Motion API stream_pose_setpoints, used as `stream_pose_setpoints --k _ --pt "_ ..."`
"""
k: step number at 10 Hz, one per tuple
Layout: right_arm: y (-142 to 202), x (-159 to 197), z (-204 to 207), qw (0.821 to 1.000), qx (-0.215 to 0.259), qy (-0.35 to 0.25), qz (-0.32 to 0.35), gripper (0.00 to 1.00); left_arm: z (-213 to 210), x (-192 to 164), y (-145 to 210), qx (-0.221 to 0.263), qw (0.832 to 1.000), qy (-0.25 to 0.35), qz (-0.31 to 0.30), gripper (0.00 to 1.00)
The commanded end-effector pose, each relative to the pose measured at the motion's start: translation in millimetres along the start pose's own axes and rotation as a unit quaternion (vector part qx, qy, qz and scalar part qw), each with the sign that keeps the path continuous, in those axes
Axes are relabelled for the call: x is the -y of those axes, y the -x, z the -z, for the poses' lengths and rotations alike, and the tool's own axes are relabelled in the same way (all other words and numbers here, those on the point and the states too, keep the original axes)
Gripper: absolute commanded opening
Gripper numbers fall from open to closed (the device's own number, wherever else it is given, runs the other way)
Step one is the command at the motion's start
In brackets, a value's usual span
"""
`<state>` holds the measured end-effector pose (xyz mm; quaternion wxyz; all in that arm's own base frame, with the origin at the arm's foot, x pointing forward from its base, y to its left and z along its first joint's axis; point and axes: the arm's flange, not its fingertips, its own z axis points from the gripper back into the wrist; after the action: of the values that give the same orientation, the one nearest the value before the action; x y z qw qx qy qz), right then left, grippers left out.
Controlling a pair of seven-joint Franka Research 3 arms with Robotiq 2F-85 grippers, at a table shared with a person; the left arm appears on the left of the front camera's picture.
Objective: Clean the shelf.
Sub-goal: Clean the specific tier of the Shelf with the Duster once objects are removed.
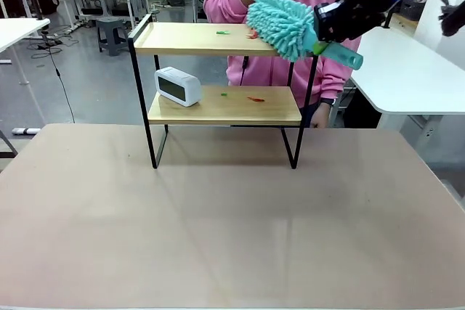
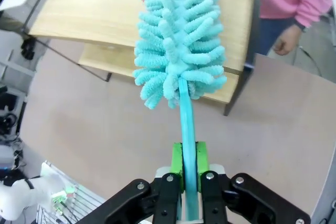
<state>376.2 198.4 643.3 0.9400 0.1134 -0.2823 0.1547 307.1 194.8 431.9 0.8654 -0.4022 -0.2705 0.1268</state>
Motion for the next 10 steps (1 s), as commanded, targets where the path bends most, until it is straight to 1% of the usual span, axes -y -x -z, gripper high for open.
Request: stream_pose_setpoints --k 1,4,6,7,8,9,10 --pt "-7 7 0 0.997 0.003 -0.062 -0.036 0.12 0 0 1 0.004 1.0 0.007 0.011 1.0" --pt "-5 0 2 0.987 -0.029 -0.119 -0.102 0.12 0 0 1 0.004 1.0 0.007 0.011 1.0" --pt "-1 -3 0 0.967 -0.062 -0.191 -0.158 0.12 0 0 1 0.004 1.0 0.007 0.011 1.0" --pt "2 0 -4 0.95 -0.087 -0.238 -0.182 0.12 0 0 1 0.004 1.0 0.007 0.011 1.0" --pt "7 5 -10 0.929 -0.124 -0.283 -0.201 0.12 0 0 1 0.004 1.0 0.007 0.011 1.0" --pt "15 13 -19 0.901 -0.165 -0.33 -0.229 0.12 0 0 1 0.004 1.0 0.007 0.011 1.0" --pt "21 23 -29 0.877 -0.188 -0.369 -0.242 0.12 0 0 1 0.004 1.0 0.007 0.011 1.0"
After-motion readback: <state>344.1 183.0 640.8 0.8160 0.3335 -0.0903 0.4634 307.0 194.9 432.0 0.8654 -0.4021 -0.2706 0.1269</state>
